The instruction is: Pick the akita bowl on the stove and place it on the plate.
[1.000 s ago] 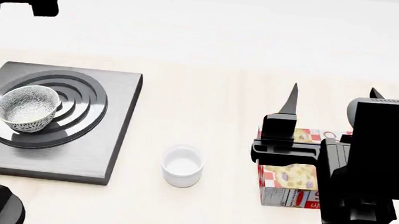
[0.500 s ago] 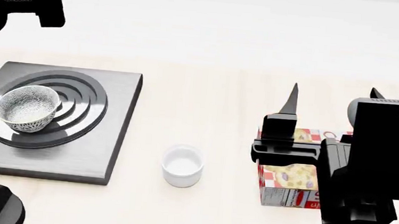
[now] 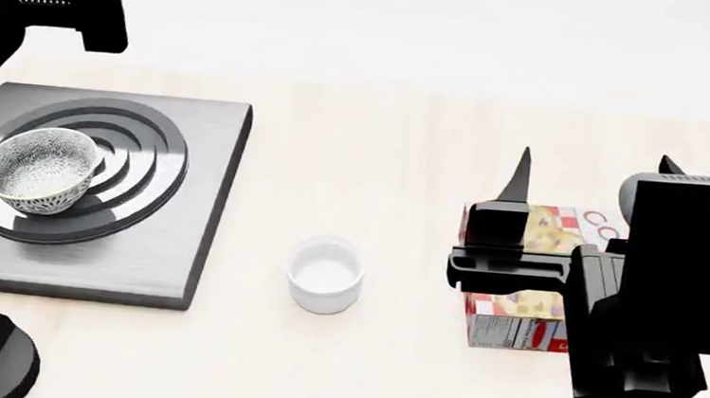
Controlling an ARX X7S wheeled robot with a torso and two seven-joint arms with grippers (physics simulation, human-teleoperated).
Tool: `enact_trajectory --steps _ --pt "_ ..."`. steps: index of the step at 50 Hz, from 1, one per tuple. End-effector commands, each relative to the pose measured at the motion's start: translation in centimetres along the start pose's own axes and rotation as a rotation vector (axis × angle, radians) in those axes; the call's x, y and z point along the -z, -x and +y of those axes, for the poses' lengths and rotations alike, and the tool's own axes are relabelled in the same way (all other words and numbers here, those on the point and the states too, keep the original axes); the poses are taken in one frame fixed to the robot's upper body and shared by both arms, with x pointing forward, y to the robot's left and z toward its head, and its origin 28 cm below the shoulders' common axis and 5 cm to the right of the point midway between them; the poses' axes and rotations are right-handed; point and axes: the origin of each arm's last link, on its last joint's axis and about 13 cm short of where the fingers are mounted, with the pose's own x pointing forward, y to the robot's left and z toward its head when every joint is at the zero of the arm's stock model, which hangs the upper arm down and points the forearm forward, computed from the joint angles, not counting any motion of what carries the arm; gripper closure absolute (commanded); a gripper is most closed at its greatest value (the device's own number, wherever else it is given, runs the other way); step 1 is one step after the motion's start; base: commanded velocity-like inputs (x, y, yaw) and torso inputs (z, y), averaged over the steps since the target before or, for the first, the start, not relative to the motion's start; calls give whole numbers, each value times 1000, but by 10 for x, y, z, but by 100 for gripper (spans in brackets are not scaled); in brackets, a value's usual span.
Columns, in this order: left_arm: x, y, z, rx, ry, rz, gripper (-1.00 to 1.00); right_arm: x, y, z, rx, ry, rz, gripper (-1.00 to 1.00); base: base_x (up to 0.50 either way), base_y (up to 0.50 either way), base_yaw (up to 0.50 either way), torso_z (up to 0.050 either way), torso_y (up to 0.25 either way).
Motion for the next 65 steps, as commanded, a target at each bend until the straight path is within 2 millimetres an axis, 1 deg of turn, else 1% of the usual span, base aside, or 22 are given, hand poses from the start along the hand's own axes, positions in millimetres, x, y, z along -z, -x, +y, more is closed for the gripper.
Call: enact_trajectory --steps 1,8,13,14,21,31,34,39,49,55,65 --pt "0 0 0 10 -12 -30 -100 0 0 0 0 0 0 -100 0 0 0 0 0" --pt "-2 -1 0 2 8 -50 -100 0 0 0 0 -2 0 -100 0 0 0 0 0" --pt "-1 1 0 20 -26 -63 -100 0 0 0 -1 -2 0 -100 0 0 0 0 0" --pt "-2 1 0 16 -11 -66 -100 0 0 0 -1 -1 0 -100 0 0 0 0 0" --pt "-1 2 -1 21 -9 -63 -100 0 1 0 -1 -2 0 -100 0 0 0 0 -223" --pt "0 2 -1 23 -19 -64 -100 0 1 0 -2 -2 0 -100 0 0 0 0 -3" --pt "0 2 -1 21 -30 -69 -100 0 1 0 -2 -2 0 -100 0 0 0 2 -185" --pt "1 1 -1 20 -21 -55 -100 0 0 0 -2 -3 0 -100 0 0 0 3 -200" --pt "3 1 -1 26 -34 -51 -100 -1 1 0 -2 -3 0 -100 0 0 0 1 -8" --pt "3 2 -2 31 -34 -32 -100 0 1 0 -2 -3 0 -100 0 0 0 2 -166" --pt "5 2 -3 22 -53 -1 -100 0 1 0 -2 -3 0 -100 0 0 0 0 0"
